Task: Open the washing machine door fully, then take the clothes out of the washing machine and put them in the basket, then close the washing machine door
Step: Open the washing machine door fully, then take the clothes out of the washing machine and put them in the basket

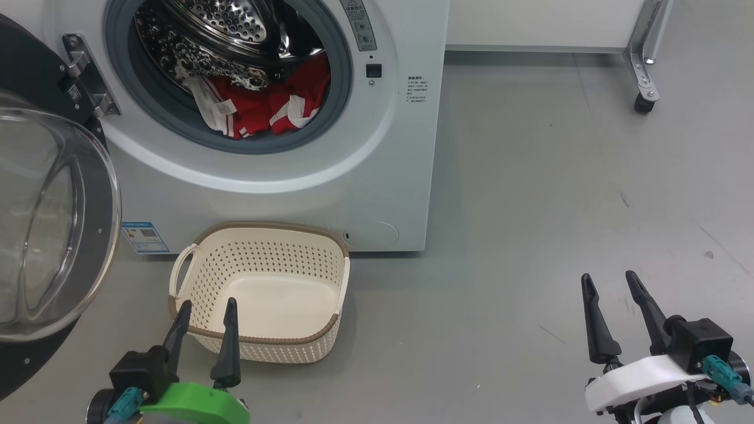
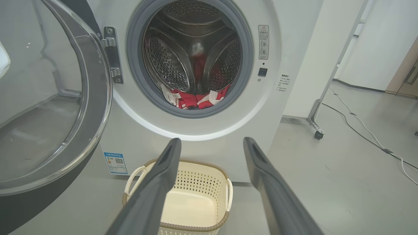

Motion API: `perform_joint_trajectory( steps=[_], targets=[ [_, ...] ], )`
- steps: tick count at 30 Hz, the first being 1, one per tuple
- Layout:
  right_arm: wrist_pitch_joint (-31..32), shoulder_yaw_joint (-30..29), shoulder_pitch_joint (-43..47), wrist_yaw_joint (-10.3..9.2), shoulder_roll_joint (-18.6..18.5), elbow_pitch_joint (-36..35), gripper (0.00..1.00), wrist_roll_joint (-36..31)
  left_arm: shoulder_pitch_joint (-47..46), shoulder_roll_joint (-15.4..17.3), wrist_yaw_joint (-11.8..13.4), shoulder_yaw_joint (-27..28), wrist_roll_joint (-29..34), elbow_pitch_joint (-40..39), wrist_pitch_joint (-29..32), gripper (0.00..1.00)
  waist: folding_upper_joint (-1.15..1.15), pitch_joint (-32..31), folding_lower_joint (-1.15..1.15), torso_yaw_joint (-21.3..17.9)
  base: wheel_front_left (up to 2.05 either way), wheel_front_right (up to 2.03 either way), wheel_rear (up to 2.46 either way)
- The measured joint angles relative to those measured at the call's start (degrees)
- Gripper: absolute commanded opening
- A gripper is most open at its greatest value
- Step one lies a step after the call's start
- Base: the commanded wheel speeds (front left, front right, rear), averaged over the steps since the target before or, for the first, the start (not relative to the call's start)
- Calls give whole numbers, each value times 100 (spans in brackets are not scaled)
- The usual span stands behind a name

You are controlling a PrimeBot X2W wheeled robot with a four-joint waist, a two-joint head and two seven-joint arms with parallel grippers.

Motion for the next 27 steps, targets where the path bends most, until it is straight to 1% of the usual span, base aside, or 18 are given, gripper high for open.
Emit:
perform_joint_trajectory(
  steps=[14,20,27],
  targets=[
    [-43,25,0,1,0,1,100,-5,13,-7,-13,-9,-1,0,0,100,0,-6,0,10,0,0,0],
    [-43,37,1,2,0,1,100,-5,54,-13,-162,-169,-31,-11,0,100,0,-6,0,11,4,-4,0],
    [-43,41,1,2,0,1,100,-5,64,-24,-197,-185,-88,-86,0,100,0,11,0,13,25,-25,0]
  ],
)
